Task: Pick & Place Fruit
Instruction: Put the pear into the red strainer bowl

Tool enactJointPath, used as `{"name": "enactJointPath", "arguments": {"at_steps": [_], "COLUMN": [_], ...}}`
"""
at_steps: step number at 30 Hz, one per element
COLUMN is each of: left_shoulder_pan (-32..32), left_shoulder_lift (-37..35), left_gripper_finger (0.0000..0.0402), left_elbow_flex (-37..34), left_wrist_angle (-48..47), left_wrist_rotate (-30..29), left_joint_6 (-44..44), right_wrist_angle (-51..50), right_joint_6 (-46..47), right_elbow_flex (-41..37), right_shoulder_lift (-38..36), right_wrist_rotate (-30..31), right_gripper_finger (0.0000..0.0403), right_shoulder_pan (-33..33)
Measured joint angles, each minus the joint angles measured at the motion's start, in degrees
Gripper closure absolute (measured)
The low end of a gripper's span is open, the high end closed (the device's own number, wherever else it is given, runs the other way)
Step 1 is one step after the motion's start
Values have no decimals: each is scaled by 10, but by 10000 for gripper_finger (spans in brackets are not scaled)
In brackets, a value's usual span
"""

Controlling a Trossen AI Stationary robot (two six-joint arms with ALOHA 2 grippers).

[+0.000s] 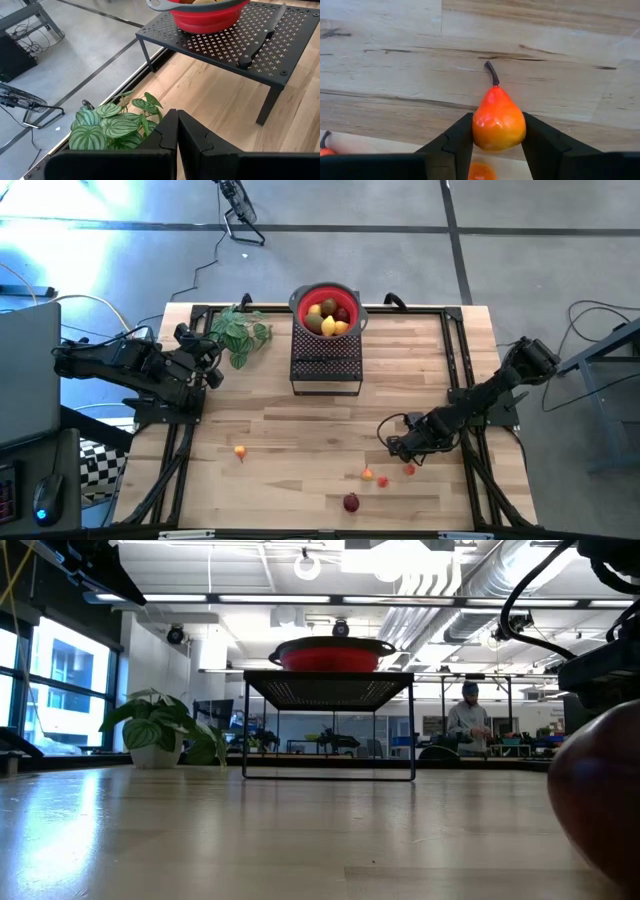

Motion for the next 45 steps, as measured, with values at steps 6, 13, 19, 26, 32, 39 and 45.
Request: {"name": "enactJointPath", "arguments": {"at_steps": [6,13,19,26,32,39,45], "left_shoulder_pan": [0,0,0,0,0,0,0], "left_shoulder_lift": [0,0,0,0,0,0,0], "left_gripper_finger": [402,402,402,402,402,402,402], "left_elbow_flex": [0,0,0,0,0,0,0], "left_wrist_angle": [0,-2,-10,-11,-11,-11,-11], "left_wrist_rotate": [0,0,0,0,0,0,0], "left_joint_6": [0,0,0,0,0,0,0], "right_wrist_angle": [0,9,20,152,312,473,578], "right_joint_6": [-10,-20,-24,-123,-284,-449,-544], "right_elbow_flex": [-1,5,23,28,28,28,28], "right_shoulder_lift": [-6,-57,-126,-189,-199,-197,-197], "right_wrist_rotate": [0,30,114,252,309,280,230], "right_gripper_finger": [271,270,273,273,273,276,274], "right_shoulder_pan": [0,0,-2,-24,-78,-151,-206]}}
